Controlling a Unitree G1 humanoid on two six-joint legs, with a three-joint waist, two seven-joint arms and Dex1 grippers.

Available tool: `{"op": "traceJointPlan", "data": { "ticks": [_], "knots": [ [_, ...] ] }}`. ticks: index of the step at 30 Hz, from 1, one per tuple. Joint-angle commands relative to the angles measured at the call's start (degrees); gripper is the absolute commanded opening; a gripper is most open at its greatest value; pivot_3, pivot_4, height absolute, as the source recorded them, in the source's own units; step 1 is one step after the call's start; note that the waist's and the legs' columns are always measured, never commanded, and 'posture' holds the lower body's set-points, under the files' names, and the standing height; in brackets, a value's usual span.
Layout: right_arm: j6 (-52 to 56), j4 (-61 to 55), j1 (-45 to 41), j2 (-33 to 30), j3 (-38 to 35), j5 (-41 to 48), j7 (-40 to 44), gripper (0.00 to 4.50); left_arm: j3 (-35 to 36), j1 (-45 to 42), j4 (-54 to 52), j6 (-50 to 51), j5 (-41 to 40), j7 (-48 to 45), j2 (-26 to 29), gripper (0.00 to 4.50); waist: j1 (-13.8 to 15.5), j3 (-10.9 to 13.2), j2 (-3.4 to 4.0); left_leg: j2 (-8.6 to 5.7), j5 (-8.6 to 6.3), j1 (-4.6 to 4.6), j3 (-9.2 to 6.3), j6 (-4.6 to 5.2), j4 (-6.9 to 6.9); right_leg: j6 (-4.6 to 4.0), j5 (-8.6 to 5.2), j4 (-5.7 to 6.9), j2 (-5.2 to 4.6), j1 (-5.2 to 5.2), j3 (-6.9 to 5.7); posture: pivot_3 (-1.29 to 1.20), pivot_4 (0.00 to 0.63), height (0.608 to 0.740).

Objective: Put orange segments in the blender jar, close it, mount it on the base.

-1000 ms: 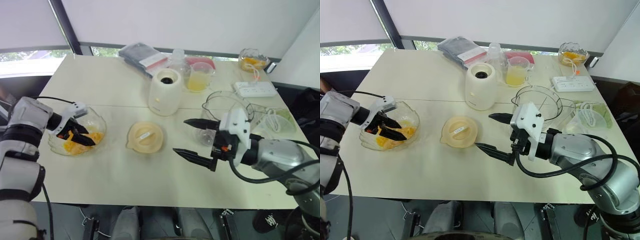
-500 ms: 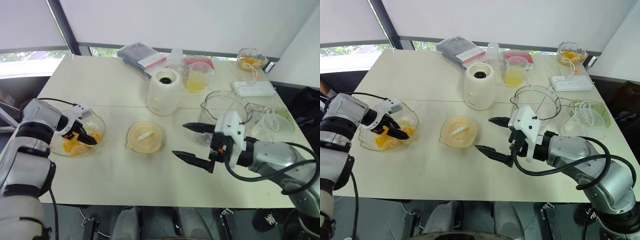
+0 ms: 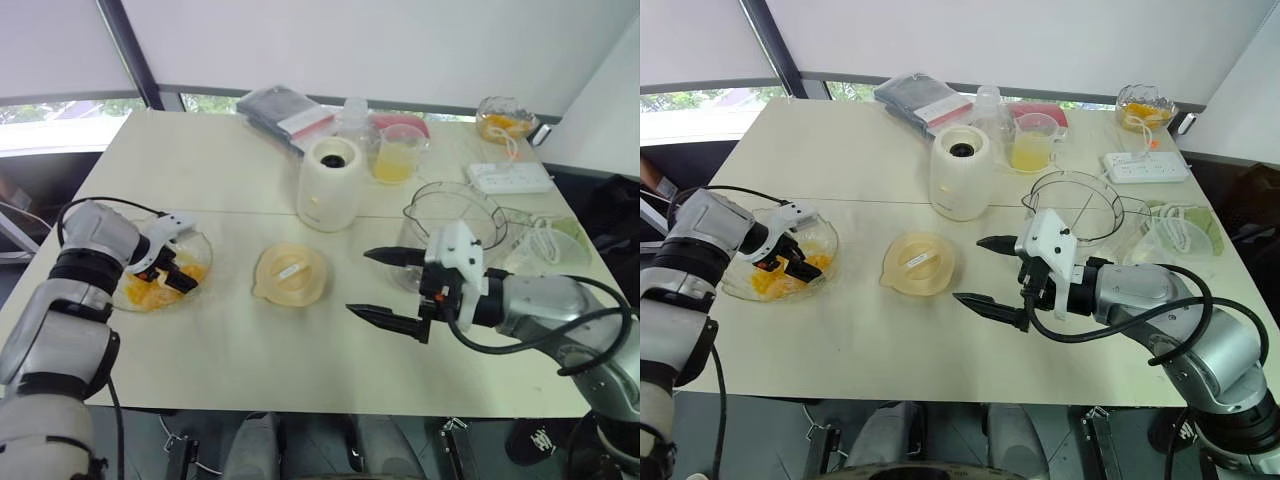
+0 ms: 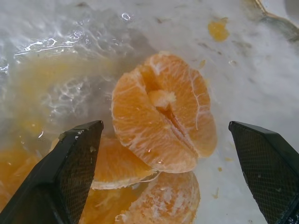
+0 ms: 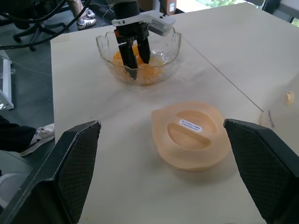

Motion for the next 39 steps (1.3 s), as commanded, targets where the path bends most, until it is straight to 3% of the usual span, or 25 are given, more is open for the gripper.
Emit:
{"op": "traceJointPlan", "data": {
  "ticks": [1, 7, 8, 11, 17, 18, 29, 39],
  "knots": [
    [-1.4, -0.5, -1.2, 0.7, -0.5, -0.6, 0.2, 4.44, -0.5, -0.2, -1.0, 0.5, 0.0, 0.1, -1.5, 4.50, 0.2, 0.0, 0.00, -0.01, 0.00, 0.00, 0.00, 0.00, 0.00, 0.00, 0.00, 0.00, -0.01, 0.00, 0.00, 0.00, 0.150, 0.740],
    [-1.3, -0.8, -0.9, 1.2, -0.6, -1.4, -0.2, 4.44, -0.2, 0.2, -1.7, 3.9, -0.5, 0.1, -2.9, 4.50, 0.8, 0.0, 0.02, -0.02, 0.00, 0.01, 0.01, 0.00, 0.00, 0.00, 0.00, 0.00, 0.00, 0.01, 0.00, 0.00, 0.150, 0.740],
    [-1.2, -0.9, -1.0, 1.3, -0.6, -1.5, -0.2, 4.48, -0.2, 0.3, -1.9, 4.1, -0.6, 0.2, -3.0, 4.25, 1.0, 0.0, 0.02, -0.02, 0.00, 0.01, 0.01, 0.00, 0.00, 0.00, 0.00, 0.00, 0.00, 0.01, 0.01, 0.00, 0.150, 0.740],
    [-1.2, -0.8, -1.2, 1.5, -0.5, -1.9, -0.3, 4.50, -0.1, 0.2, -2.0, 4.4, -0.7, 0.4, -3.3, 3.20, 1.3, 0.0, 0.02, -0.02, 0.00, 0.01, 0.01, 0.00, 0.00, 0.00, 0.00, 0.00, 0.01, 0.01, 0.00, 0.00, 0.150, 0.740],
    [-1.2, -0.6, -1.4, 1.9, -0.3, -2.5, -0.2, 4.50, 0.3, 0.2, -1.4, 4.8, -1.0, 1.1, -3.5, 0.20, 1.2, 0.0, 0.02, -0.02, 0.00, 0.02, 0.01, 0.00, 0.01, 0.00, 0.00, 0.00, 0.02, 0.01, 0.00, 0.00, 0.150, 0.740],
    [-1.2, -0.5, -1.5, 1.9, -0.3, -2.6, -0.1, 4.50, 0.3, 0.4, -1.4, 4.7, -1.1, 1.2, -3.4, 0.06, 1.2, 0.0, 0.02, -0.02, 0.00, 0.02, 0.01, 0.00, 0.00, 0.00, 0.00, 0.01, 0.02, 0.01, 0.00, 0.00, 0.150, 0.740],
    [-1.6, 0.2, -2.0, 2.1, 0.1, -4.1, 0.5, 4.50, 2.7, -0.6, -2.0, 6.1, -3.4, 2.2, -2.9, 0.06, 1.2, 0.0, 0.02, -0.01, 0.00, 0.02, 0.01, 0.00, 0.01, 0.00, 0.00, 0.01, 0.04, 0.01, -0.01, 0.00, 0.150, 0.740],
    [-2.4, 1.4, -2.6, 2.6, 0.7, -5.4, 1.4, 4.50, 7.9, -3.6, -6.8, 9.7, -7.7, 4.4, 0.9, 0.06, 1.1, 0.0, -0.01, -0.02, 0.00, 0.00, 0.00, 0.00, 0.01, 0.00, 0.00, 0.01, 0.05, 0.01, -0.05, 0.00, 0.150, 0.740]
  ]
}}
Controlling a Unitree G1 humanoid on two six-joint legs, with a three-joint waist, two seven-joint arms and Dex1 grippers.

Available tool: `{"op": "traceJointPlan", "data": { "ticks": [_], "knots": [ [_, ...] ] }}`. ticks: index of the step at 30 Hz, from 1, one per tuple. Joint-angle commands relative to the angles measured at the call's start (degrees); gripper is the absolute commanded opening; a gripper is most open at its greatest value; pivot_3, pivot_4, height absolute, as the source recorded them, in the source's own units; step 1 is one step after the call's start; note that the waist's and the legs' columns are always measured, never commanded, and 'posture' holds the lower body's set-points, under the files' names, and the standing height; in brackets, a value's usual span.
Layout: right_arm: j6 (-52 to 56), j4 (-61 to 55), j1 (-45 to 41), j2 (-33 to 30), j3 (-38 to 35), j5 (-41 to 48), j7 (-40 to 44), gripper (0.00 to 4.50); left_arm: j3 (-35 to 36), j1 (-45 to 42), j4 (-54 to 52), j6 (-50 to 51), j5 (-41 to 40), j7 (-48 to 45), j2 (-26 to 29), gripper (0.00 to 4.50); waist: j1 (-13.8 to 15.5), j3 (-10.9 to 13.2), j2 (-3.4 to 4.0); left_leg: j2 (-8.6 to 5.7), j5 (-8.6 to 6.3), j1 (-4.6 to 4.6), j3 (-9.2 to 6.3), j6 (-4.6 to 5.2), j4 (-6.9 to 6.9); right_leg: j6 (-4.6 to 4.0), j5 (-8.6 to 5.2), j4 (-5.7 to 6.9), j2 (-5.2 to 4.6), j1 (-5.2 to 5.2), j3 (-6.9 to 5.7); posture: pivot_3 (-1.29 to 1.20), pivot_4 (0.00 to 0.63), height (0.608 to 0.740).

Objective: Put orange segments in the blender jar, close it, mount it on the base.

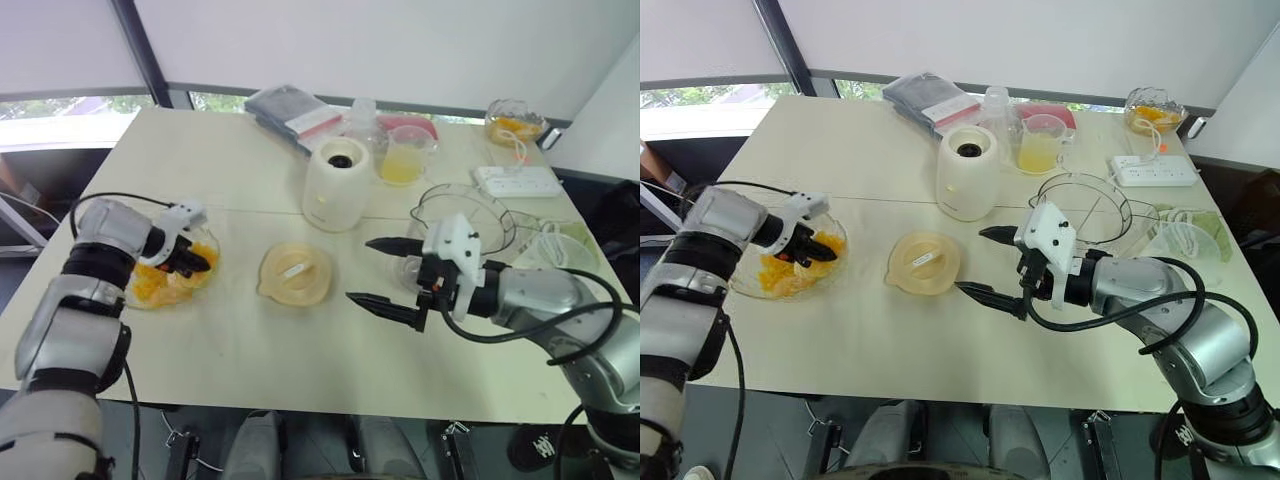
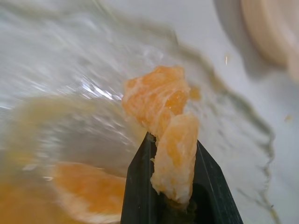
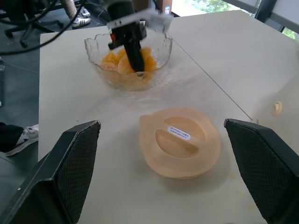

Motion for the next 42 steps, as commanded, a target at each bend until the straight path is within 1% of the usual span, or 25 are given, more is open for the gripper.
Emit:
{"op": "traceJointPlan", "data": {
  "ticks": [1, 6, 9, 12, 18, 21, 24, 27, 33, 37, 42],
  "knots": [
    [-1.5, -0.2, -1.1, 0.5, 0.0, -0.6, 0.6, 4.50, 3.4, -1.1, -4.1, 2.6, -2.0, 0.8, 2.8, 0.06, -0.2, 0.0, 0.00, 0.01, 0.00, 0.01, 0.00, 0.00, 0.00, 0.00, 0.00, 0.00, 0.00, 0.00, 0.00, 0.00, 0.150, 0.740],
    [-2.3, 0.7, -1.3, 0.5, 0.5, -1.4, 1.4, 4.50, 8.4, 3.9, -13.5, 7.6, -6.0, 3.7, 5.8, 0.06, -0.2, 0.0, 0.01, 0.05, 0.00, 0.02, -0.02, 0.00, -0.01, 0.00, 0.00, 0.03, 0.02, -0.02, 0.00, 0.00, 0.150, 0.740],
    [-2.9, 2.0, -1.4, 0.6, 0.3, -1.9, 1.8, 4.50, 12.6, 8.0, -20.5, 10.8, -9.3, 6.2, 6.1, 0.06, -0.1, 0.0, 0.01, 0.07, 0.00, 0.03, -0.02, 0.00, -0.01, 0.00, 0.00, 0.07, -0.02, -0.02, 0.00, 0.00, 0.150, 0.740],
    [-3.2, 3.4, -1.4, 0.6, 0.1, -2.2, 2.1, 4.50, 17.7, 11.5, -26.3, 13.5, -13.0, 10.0, 4.9, 0.06, 0.0, 0.0, 0.01, 0.06, 0.00, 0.03, -0.03, 0.00, 0.02, 0.00, 0.00, 0.07, -0.06, -0.02, 0.00, 0.00, 0.150, 0.740],
    [-3.3, 5.2, -0.1, -0.1, -1.4, -2.9, 2.2, 4.50, 27.2, 14.4, -34.1, 17.5, -19.9, 18.3, -0.3, 0.06, 0.1, 0.0, 0.00, 0.06, 0.00, 0.02, -0.03, 0.00, 0.13, 0.01, 0.01, 0.09, -0.07, 0.02, -0.01, 0.00, 0.150, 0.740],
    [-3.0, 5.6, 0.8, -0.4, -2.6, -2.8, 1.9, 4.50, 28.2, 13.7, -36.8, 18.8, -22.2, 21.4, -2.2, 0.06, 0.1, 0.0, 0.00, 0.06, 0.00, 0.02, -0.03, -0.01, 0.15, 0.01, 0.02, 0.10, -0.07, 0.03, -0.01, 0.00, 0.150, 0.740],
    [-2.5, 5.2, 2.9, -0.5, -4.2, -2.8, 1.0, 4.50, 27.0, 10.4, -37.4, 18.4, -24.2, 22.8, -3.6, 0.06, 0.1, 0.0, 0.00, 0.04, 0.00, 0.02, -0.03, 0.00, 0.15, 0.01, 0.02, 0.11, -0.05, 0.03, -0.01, 0.00, 0.150, 0.740],
    [-2.2, 4.3, 5.5, -0.1, -5.9, -2.7, -0.4, 4.50, 24.4, 5.3, -35.4, 16.2, -25.1, 23.0, -4.9, 0.06, 0.2, 0.0, -0.01, 0.00, 0.00, -0.03, -0.01, -0.01, 0.21, 0.01, 0.02, 0.09, -0.01, 0.04, -0.05, 0.00, 0.150, 0.740],
    [-2.5, 1.6, 11.5, 1.4, -9.1, -2.6, -4.2, 4.50, 18.1, -7.7, -24.8, 8.1, -24.0, 19.9, -8.3, 0.06, 0.2, 0.0, 0.01, -0.10, -0.01, -0.25, 0.00, 0.00, 0.54, 0.01, 0.02, 0.08, -0.01, 0.06, -0.17, 0.00, 0.150, 0.740],
    [-3.0, -0.5, 15.7, 3.1, -11.2, -3.4, -7.3, 4.50, 14.6, -17.8, -14.1, 0.5, -22.7, 17.0, -13.0, 0.06, 0.2, 0.0, 0.02, -0.11, -0.01, -0.34, -0.04, 0.00, 0.65, 0.01, 0.02, 0.08, 0.07, 0.05, -0.19, 0.00, 0.150, 0.740],
    [-3.9, -2.2, 20.1, 4.6, -12.6, -4.7, -9.6, 4.50, 12.8, -27.9, -0.7, -9.2, -21.1, 14.2, -20.2, 0.06, 0.3, 0.0, 0.02, -0.17, -0.01, -0.48, -0.07, 0.01, 0.71, 0.01, 0.01, -0.03, 0.09, 0.02, -0.18, 0.00, 0.150, 0.740]
  ]
}}
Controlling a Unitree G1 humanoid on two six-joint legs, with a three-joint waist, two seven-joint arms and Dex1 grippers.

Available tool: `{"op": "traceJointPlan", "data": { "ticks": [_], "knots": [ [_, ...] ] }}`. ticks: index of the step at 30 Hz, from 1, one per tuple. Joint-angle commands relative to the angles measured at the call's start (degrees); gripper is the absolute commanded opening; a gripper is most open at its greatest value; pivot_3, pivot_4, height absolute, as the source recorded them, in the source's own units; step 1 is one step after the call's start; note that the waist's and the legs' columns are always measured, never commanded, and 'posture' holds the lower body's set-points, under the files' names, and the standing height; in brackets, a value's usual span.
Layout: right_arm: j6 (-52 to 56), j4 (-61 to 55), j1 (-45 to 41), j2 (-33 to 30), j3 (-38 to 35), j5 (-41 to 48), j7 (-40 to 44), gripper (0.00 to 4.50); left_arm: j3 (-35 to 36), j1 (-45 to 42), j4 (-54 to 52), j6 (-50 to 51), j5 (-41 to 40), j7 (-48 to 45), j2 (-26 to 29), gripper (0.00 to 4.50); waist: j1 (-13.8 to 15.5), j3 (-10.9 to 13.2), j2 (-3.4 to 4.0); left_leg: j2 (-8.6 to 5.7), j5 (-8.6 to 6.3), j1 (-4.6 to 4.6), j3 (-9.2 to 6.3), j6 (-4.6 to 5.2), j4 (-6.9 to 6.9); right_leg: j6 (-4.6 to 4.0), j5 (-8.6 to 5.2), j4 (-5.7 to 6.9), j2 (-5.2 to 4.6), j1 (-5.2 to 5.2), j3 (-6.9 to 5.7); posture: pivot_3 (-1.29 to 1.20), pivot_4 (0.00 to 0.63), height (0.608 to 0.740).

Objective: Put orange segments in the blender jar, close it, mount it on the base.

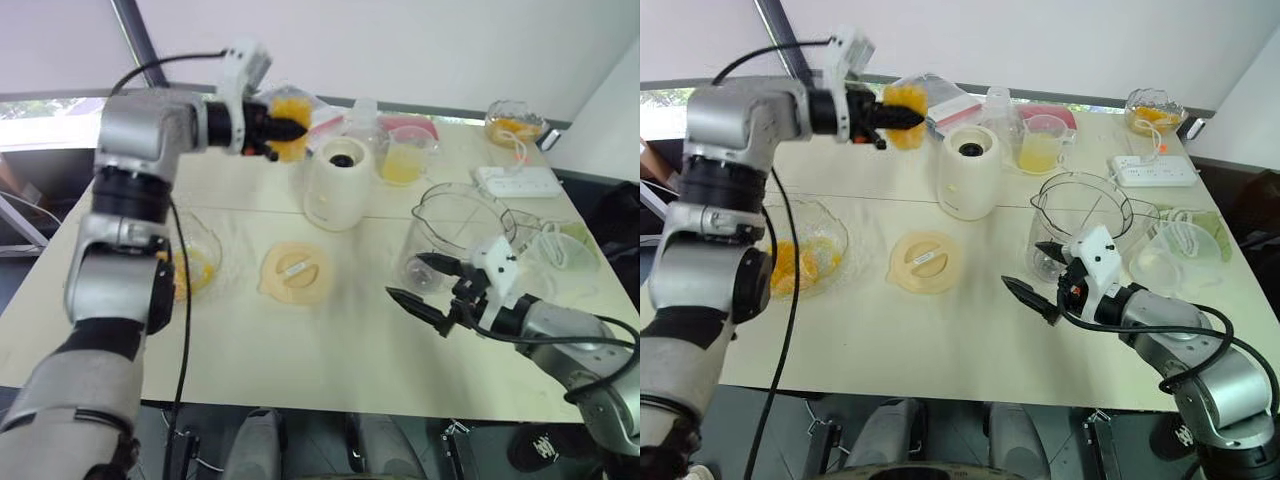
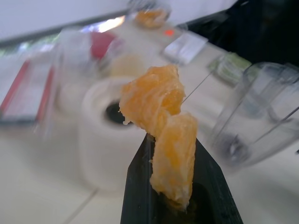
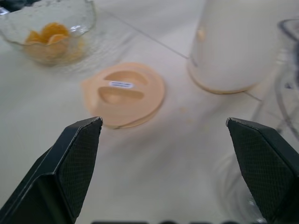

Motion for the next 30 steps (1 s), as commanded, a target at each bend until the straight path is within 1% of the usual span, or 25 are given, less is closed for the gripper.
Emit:
{"op": "traceJointPlan", "data": {
  "ticks": [1, 5, 11, 16, 18, 20, 23, 29, 30],
  "knots": [
    [-1.8, -3.3, 2.8, 0.9, -2.5, -1.2, -1.7, 4.50, -0.8, -7.6, 8.3, -8.7, 1.4, -2.2, -4.5, 0.06, 0.0, 0.0, 0.01, -0.02, 0.00, -0.02, 0.00, 0.01, 0.00, 0.01, 0.00, 0.00, -0.01, -0.01, 0.01, 0.00, 0.150, 0.740],
    [-2.9, -4.5, 6.5, 2.3, -4.2, -2.2, -3.4, 4.50, -0.8, -13.9, 17.7, -16.7, 2.3, -3.4, -11.8, 0.06, 0.1, 0.0, 0.00, -0.04, -0.02, -0.11, -0.01, 0.04, 0.01, 0.02, -0.01, -0.05, -0.01, -0.05, 0.00, 0.00, 0.150, 0.740],
    [-4.2, -6.6, 11.6, 4.6, -6.7, -3.6, -6.0, 4.50, -0.9, -18.7, 25.8, -25.0, 3.9, -6.1, -22.2, 0.06, 0.0, 0.0, 0.00, -0.05, -0.05, -0.13, -0.02, 0.09, 0.02, 0.04, -0.02, -0.08, 0.01, -0.07, 0.02, 0.00, 0.150, 0.740],
    [-4.7, -8.8, 15.5, 6.5, -8.1, -4.1, -7.6, 4.50, -2.3, -19.0, 29.3, -28.9, 6.6, -7.4, -28.7, 0.06, -0.1, 0.0, 0.07, -0.04, -0.06, -0.11, 0.00, 0.11, 0.03, 0.03, -0.03, -0.08, 0.07, -0.08, 0.09, 0.00, 0.150, 0.740],
    [-4.7, -10.0, 17.0, 7.3, -8.3, -4.2, -8.4, 4.50, -3.4, -17.8, 30.5, -30.7, 8.6, -6.7, -31.2, 0.06, -0.1, 0.0, 0.07, -0.03, -0.07, -0.11, -0.02, 0.12, 0.02, 0.03, -0.04, -0.08, 0.09, -0.08, 0.09, 0.00, 0.150, 0.740],
    [-4.7, -10.6, 17.8, 7.7, -8.3, -4.3, -8.9, 4.50, -4.0, -16.9, 31.3, -32.1, 10.2, -6.1, -32.5, 0.06, -0.1, 0.0, 0.09, -0.03, -0.07, -0.12, -0.02, 0.12, 0.03, 0.02, -0.05, -0.08, 0.10, -0.08, 0.11, 0.00, 0.150, 0.740],
    [-4.6, -12.0, 19.9, 8.5, -8.6, -4.4, -9.7, 4.50, -6.6, -13.9, 32.4, -34.7, 13.7, -6.7, -34.1, 0.06, -0.2, 0.0, 0.14, -0.03, -0.08, -0.09, 0.01, 0.14, 0.03, 0.00, -0.05, -0.08, 0.10, -0.08, 0.17, 0.00, 0.150, 0.740],
    [-4.7, -13.3, 22.3, 9.3, -8.2, -4.6, -10.4, 4.50, -9.6, -10.2, 33.4, -39.2, 18.6, -6.6, -35.4, 0.06, 0.0, 0.0, 0.18, -0.01, -0.08, -0.10, -0.01, 0.14, 0.04, -0.01, -0.05, -0.07, 0.12, -0.08, 0.17, 0.00, 0.150, 0.740],
    [-4.7, -13.4, 22.6, 9.4, -8.2, -4.7, -10.5, 4.50, -9.7, -9.9, 33.7, -39.7, 19.2, -6.0, -35.6, 0.62, 0.0, 0.0, 0.18, -0.01, -0.08, -0.11, 0.00, 0.14, 0.04, -0.01, -0.05, -0.08, 0.12, -0.08, 0.17, 0.00, 0.150, 0.740]
  ]
}}
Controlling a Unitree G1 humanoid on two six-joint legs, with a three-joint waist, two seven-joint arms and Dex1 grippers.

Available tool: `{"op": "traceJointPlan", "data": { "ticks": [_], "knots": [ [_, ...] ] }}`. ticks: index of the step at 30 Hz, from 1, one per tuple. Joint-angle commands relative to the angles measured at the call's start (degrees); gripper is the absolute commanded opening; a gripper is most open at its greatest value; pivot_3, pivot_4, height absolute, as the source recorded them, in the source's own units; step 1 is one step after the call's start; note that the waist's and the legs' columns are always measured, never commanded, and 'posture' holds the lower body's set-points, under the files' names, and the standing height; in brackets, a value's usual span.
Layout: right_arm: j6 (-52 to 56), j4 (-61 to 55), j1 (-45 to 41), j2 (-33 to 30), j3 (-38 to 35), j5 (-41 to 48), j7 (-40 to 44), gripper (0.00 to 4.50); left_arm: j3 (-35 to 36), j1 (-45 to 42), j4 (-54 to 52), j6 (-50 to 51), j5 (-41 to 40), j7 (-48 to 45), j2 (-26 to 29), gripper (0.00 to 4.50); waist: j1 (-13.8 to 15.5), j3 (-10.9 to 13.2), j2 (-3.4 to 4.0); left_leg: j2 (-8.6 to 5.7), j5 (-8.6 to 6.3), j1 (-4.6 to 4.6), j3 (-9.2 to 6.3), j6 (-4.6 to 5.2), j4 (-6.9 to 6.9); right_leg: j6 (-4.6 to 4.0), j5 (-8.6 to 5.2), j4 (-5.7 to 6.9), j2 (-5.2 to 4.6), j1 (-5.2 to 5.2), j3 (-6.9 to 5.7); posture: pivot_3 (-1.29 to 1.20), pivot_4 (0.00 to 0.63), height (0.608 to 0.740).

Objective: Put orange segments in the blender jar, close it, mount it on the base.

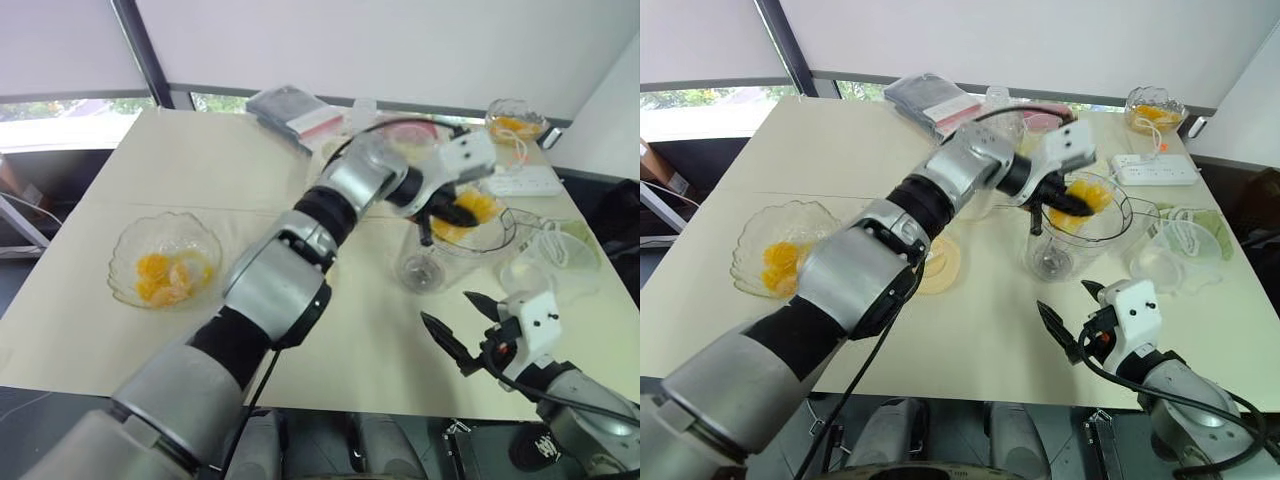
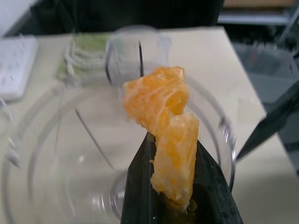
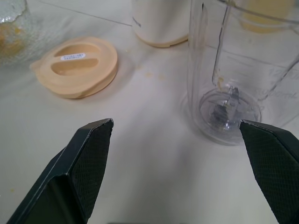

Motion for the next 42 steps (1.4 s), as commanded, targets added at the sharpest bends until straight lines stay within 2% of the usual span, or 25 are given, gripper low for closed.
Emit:
{"op": "traceJointPlan", "data": {
  "ticks": [1, 8, 14, 29, 36, 42],
  "knots": [
    [-1.2, -3.2, 0.7, 0.6, -1.1, -0.3, -0.6, 4.50, -0.9, -0.5, -0.6, -3.0, 2.2, 1.3, -1.0, 0.90, 0.1, 0.0, 0.00, 0.00, 0.00, -0.01, 0.00, 0.00, 0.00, 0.00, 0.00, -0.01, -0.01, 0.00, 0.00, 0.00, 0.150, 0.740],
    [-1.2, -3.1, 1.0, 0.8, -0.4, -0.6, -0.8, 4.50, 0.2, -0.2, 0.1, -4.5, 3.1, 3.4, -1.5, 4.45, 0.1, 0.0, 0.00, -0.01, -0.01, -0.02, 0.00, 0.02, 0.00, 0.01, 0.00, -0.04, -0.01, 0.00, 0.00, 0.00, 0.150, 0.740],
    [-1.4, -2.5, 1.3, 0.7, -0.5, -1.2, -0.5, 4.50, 4.0, -1.7, 0.5, -4.3, 1.4, 7.9, -1.8, 4.45, 0.0, 0.0, 0.00, -0.01, -0.01, -0.01, 0.00, 0.02, 0.00, 0.01, 0.00, -0.03, -0.01, 0.00, 0.00, 0.00, 0.150, 0.740],
    [-2.0, 0.5, 0.5, 0.1, -4.6, -1.9, 1.8, 4.50, 12.7, -5.0, -0.1, -1.9, -3.0, 12.0, 1.2, 4.45, 0.1, 0.0, 0.00, -0.01, -0.01, -0.01, 0.00, 0.02, 0.01, 0.03, 0.01, -0.01, 0.00, 0.00, -0.01, 0.00, 0.150, 0.740],
    [-3.8, 3.5, 0.9, 1.1, -7.8, -3.2, 1.1, 4.50, 19.6, -5.8, -3.3, 3.4, -9.5, 13.4, 6.3, 4.45, -0.1, 0.0, 0.03, 0.00, -0.01, 0.03, 0.00, 0.02, 0.00, 0.04, 0.01, 0.03, 0.01, 0.00, -0.01, 0.00, 0.150, 0.740],
    [-5.4, 6.0, 0.1, 1.9, -11.4, -4.9, -0.9, 4.50, 19.0, 2.4, -13.6, 7.4, -11.0, 11.3, 13.8, 4.45, -0.2, 0.0, 0.12, 0.04, -0.01, 0.08, -0.01, 0.02, 0.00, 0.05, 0.03, 0.13, 0.07, 0.00, 0.00, 0.00, 0.150, 0.740]
  ]
}}
